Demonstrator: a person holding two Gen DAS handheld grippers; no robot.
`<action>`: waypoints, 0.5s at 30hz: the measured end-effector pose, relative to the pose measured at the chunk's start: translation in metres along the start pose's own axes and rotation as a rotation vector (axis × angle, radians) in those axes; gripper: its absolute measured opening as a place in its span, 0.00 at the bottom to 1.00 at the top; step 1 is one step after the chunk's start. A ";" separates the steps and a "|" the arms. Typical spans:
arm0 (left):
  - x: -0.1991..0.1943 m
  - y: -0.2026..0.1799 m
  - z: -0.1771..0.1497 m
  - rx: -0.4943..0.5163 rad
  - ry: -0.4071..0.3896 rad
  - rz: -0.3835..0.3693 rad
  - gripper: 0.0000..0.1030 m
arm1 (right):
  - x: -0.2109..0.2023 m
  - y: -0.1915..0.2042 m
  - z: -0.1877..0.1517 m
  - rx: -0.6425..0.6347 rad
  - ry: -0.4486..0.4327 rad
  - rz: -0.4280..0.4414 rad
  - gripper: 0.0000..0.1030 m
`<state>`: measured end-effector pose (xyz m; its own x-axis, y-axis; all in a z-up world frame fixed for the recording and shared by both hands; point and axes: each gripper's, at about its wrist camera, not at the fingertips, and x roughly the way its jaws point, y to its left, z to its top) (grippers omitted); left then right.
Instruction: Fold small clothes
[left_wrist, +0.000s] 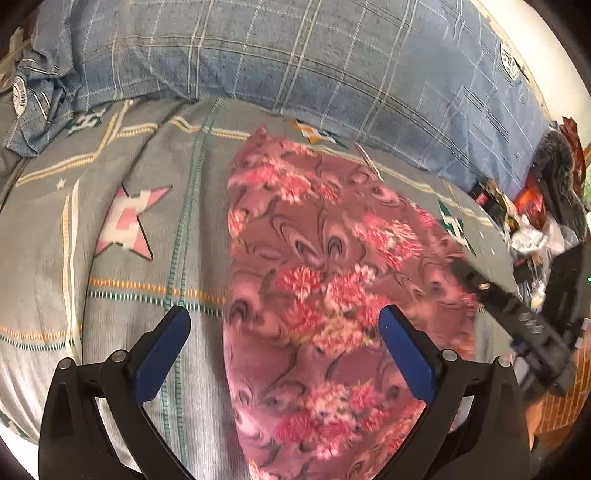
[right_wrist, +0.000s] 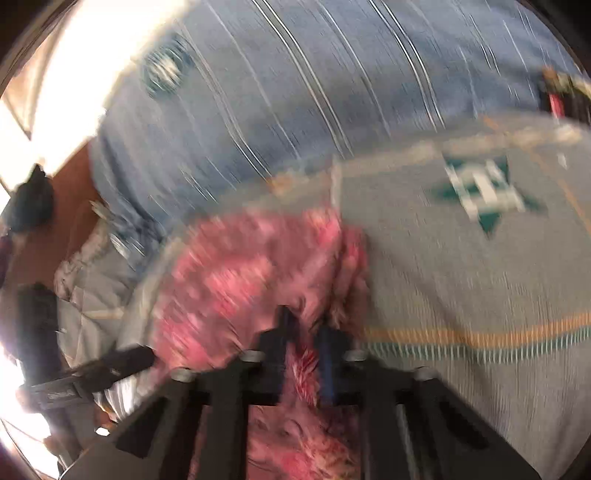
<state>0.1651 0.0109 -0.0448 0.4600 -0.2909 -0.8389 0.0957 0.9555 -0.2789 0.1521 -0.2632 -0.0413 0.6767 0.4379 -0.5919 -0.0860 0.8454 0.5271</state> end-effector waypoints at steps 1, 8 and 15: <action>0.008 0.002 0.003 -0.002 0.005 0.018 0.99 | 0.000 -0.004 0.000 0.001 -0.024 -0.019 0.04; 0.015 0.013 -0.001 -0.013 0.055 0.053 1.00 | 0.004 -0.031 -0.010 0.044 0.090 -0.156 0.08; 0.007 0.007 -0.056 0.085 0.063 0.071 1.00 | -0.015 -0.019 -0.063 -0.107 0.165 -0.122 0.57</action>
<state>0.1195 0.0123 -0.0791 0.4123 -0.2221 -0.8836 0.1407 0.9737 -0.1790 0.0975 -0.2670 -0.0805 0.5586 0.3671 -0.7438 -0.0943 0.9190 0.3828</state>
